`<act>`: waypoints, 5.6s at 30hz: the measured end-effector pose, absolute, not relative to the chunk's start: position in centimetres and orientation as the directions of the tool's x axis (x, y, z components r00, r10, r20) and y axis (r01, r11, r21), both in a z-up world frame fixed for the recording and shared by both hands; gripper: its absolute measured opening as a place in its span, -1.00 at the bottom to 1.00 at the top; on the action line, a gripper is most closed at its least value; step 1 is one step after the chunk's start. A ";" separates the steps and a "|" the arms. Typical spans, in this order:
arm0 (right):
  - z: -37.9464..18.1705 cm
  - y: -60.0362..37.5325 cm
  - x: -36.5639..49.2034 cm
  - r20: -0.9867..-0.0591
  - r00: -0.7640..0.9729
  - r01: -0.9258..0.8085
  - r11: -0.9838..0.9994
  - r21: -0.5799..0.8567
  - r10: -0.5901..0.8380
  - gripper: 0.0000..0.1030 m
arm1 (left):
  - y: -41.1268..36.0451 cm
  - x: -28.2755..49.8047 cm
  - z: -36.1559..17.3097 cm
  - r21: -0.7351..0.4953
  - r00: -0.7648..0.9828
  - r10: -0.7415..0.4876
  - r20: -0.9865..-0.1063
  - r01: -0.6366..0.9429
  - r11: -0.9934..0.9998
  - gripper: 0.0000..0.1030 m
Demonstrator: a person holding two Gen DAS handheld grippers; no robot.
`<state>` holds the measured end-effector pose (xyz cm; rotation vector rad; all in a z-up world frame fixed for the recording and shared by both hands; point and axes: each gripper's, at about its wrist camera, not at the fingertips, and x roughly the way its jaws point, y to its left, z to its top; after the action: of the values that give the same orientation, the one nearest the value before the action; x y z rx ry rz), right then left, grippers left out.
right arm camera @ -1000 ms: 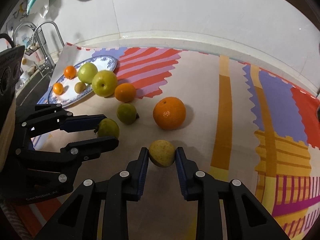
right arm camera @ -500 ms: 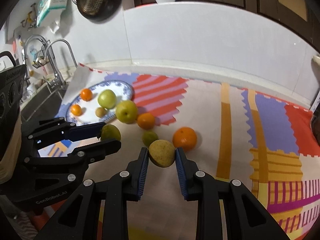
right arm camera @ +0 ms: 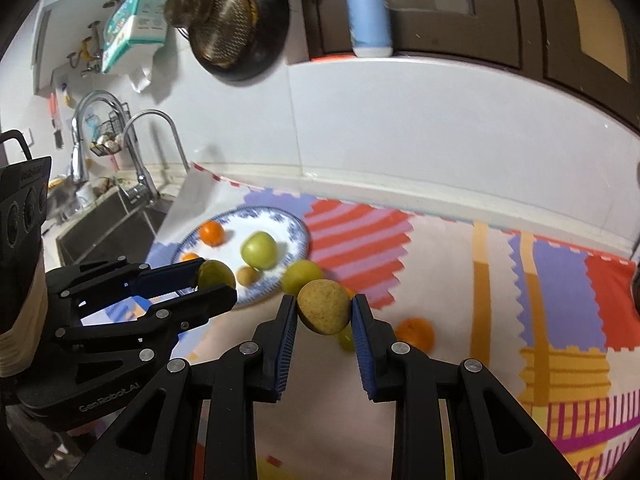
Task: Organize fruits
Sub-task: 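Grasp the green fruit with the left tool while the right tool grasps the yellow fruit, then carry both fruits over the plate and open both tools to release them, then move both open tools back toward the remaining fruits on the mat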
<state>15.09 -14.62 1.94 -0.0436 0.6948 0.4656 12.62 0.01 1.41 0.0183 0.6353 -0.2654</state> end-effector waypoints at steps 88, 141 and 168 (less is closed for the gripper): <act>-4.1 2.0 23.8 -0.735 0.495 -0.569 0.812 0.129 0.464 -0.40 | 15.0 18.6 -2.8 -0.018 0.754 -0.006 -0.657 -0.008 1.000 -0.06; 0.8 -18.0 15.2 -0.650 0.718 -0.340 0.940 -0.013 0.250 0.04 | -2.8 12.6 0.8 0.038 0.818 -0.196 -0.541 0.256 0.966 0.62; -7.1 -19.2 21.0 -0.781 0.573 -0.406 0.914 -0.010 0.247 0.04 | -6.7 19.0 -7.4 -0.008 0.634 -0.310 -0.709 0.432 0.902 0.14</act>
<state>20.95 -19.18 -7.10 -0.1963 0.8813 0.3856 18.98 -6.74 -7.39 0.1682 0.7762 -0.4261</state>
